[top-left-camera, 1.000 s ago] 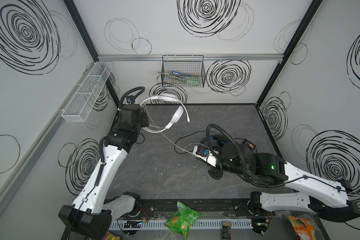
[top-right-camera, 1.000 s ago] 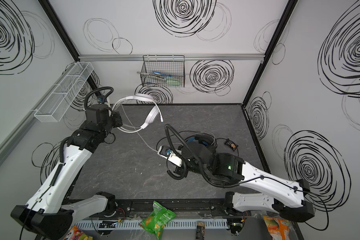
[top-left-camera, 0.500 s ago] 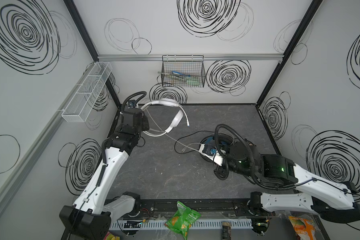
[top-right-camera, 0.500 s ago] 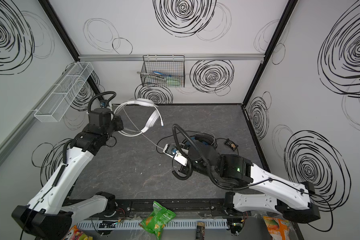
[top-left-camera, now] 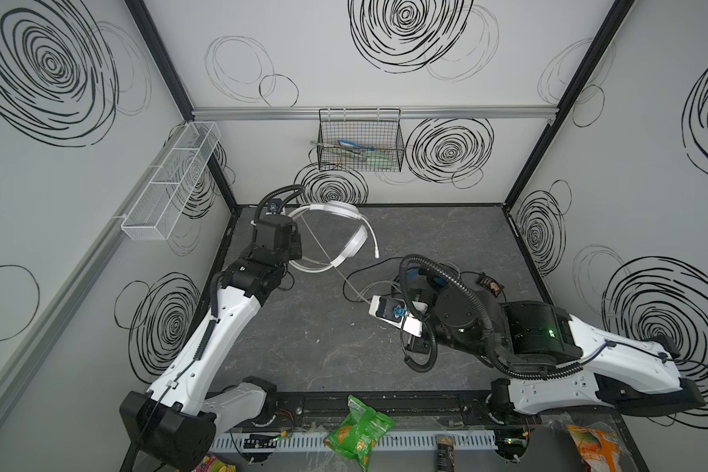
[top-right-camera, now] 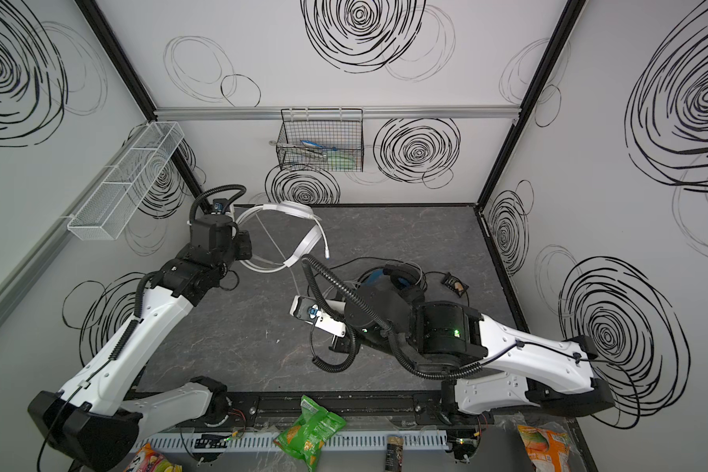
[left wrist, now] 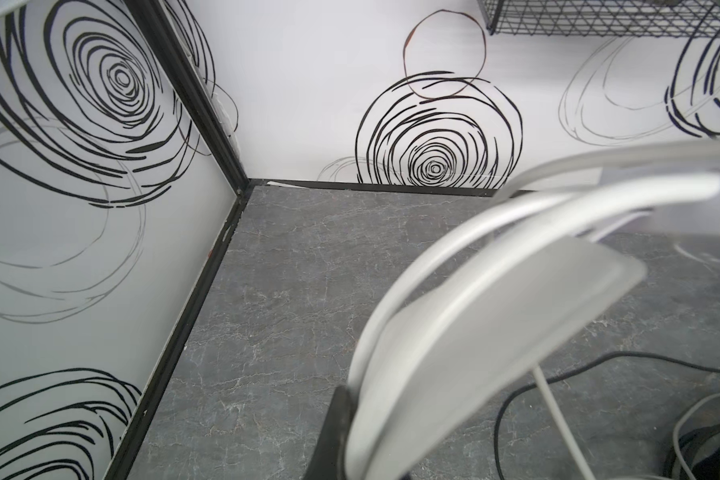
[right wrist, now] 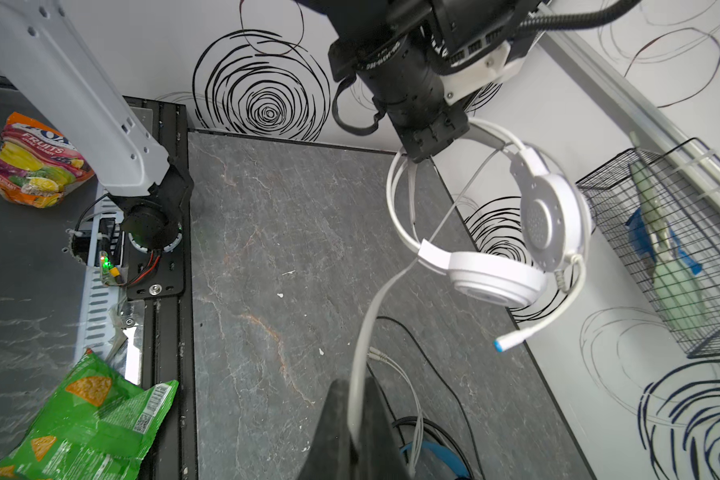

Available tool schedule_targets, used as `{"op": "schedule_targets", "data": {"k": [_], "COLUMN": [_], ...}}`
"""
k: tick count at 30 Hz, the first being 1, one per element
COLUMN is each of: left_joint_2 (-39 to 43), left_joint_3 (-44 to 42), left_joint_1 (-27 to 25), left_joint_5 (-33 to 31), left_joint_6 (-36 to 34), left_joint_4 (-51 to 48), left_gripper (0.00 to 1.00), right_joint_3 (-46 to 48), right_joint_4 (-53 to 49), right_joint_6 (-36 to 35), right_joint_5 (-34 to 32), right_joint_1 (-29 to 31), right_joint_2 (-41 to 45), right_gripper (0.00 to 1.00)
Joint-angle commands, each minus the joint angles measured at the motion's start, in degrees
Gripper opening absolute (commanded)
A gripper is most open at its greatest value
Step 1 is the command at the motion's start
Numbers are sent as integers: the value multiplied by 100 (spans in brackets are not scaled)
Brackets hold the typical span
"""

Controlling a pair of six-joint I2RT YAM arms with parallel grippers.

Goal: Wrap the headphones

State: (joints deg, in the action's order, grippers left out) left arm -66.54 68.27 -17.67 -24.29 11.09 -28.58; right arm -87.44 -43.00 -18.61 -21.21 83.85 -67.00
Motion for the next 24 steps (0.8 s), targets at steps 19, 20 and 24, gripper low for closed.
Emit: {"op": "schedule_targets", "data": {"k": [19, 20, 24], "left_joint_2": [932, 986, 1136], "left_joint_3": [-879, -899, -956], "left_joint_1": [-1288, -1321, -1460], "left_joint_5": [1084, 1209, 1679], "left_joint_6": [-1528, -1619, -1836], "left_joint_4": [498, 457, 346], "left_gripper": [0, 0, 0], "right_joint_3": [-1550, -1528, -1460], "right_joint_4": [-508, -478, -295], "right_joint_6": [-1841, -1892, -2019], "right_joint_5": [422, 408, 250], "right_joint_1": [-1237, -1286, -1435], "right_joint_2": [-981, -967, -950], "right_gripper": [0, 0, 0]}}
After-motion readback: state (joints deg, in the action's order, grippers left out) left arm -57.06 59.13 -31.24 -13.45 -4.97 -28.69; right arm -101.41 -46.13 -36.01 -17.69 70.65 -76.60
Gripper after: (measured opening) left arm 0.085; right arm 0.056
